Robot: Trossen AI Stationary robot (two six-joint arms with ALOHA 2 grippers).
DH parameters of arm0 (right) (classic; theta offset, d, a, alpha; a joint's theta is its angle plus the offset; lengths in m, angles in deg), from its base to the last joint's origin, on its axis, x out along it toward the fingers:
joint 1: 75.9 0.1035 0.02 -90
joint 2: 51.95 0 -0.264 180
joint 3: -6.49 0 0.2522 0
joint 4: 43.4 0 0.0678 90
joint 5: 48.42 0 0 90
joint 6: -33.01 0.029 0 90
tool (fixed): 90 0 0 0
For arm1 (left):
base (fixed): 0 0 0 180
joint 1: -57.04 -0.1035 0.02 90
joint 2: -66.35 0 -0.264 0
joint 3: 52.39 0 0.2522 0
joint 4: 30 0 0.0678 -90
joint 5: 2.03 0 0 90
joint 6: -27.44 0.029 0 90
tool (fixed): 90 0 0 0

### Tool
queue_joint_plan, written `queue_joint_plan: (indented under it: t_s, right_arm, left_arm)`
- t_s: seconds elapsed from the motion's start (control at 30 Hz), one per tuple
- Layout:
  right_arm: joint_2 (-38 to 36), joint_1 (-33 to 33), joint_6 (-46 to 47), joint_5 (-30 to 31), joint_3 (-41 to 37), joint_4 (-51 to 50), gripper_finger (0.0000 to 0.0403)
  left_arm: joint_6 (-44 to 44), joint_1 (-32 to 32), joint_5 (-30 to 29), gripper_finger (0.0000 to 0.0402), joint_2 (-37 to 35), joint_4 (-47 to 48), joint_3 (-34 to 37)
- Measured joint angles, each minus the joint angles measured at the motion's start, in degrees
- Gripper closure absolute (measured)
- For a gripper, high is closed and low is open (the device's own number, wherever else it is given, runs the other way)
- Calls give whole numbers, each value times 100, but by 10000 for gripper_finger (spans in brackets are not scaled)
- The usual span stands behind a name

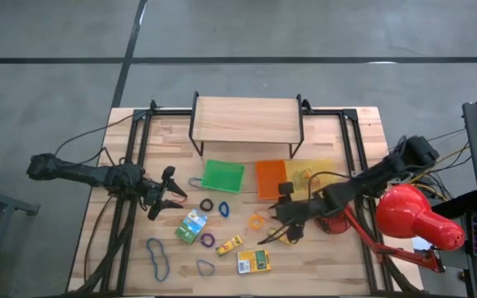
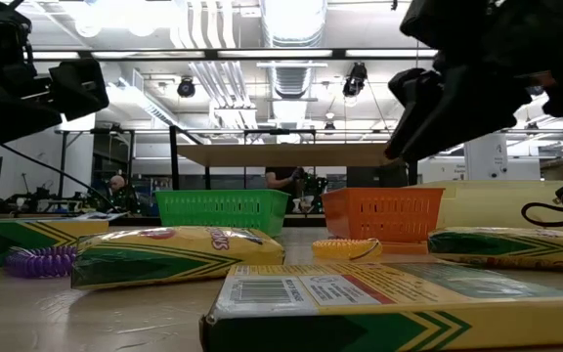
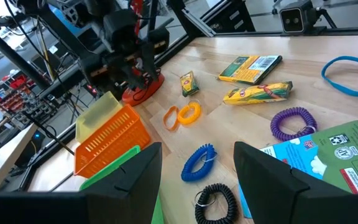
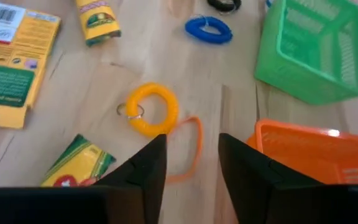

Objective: Pick & Place Office Desk Supplies
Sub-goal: Put the orange rubber band into the yellow bin

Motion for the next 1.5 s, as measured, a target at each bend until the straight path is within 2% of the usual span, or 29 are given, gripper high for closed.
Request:
queue_joint_plan:
  t_s: [0.17,0.3,0.7,0.93,1.4,1.5]
  right_arm:
    - [238,9,714,-7,81,-12,225]
    - [473,22,940,-44,88,18,219]
    - [1052,35,964,-199,100,380,239]
    - [1175,35,1583,-436,102,383,242]
    - [1244,33,1568,-498,97,317,262]
    - [1244,33,1840,-592,98,290,266]
  left_arm:
    - [2,0,0,197,0,0,2]
    - [4,0,0,197,-1,0,2]
    - [4,0,0,197,-2,-2,2]
    - [4,0,2,197,2,0,2]
    - [4,0,0,197,2,0,2]
    - [4,2,0,197,2,0,2]
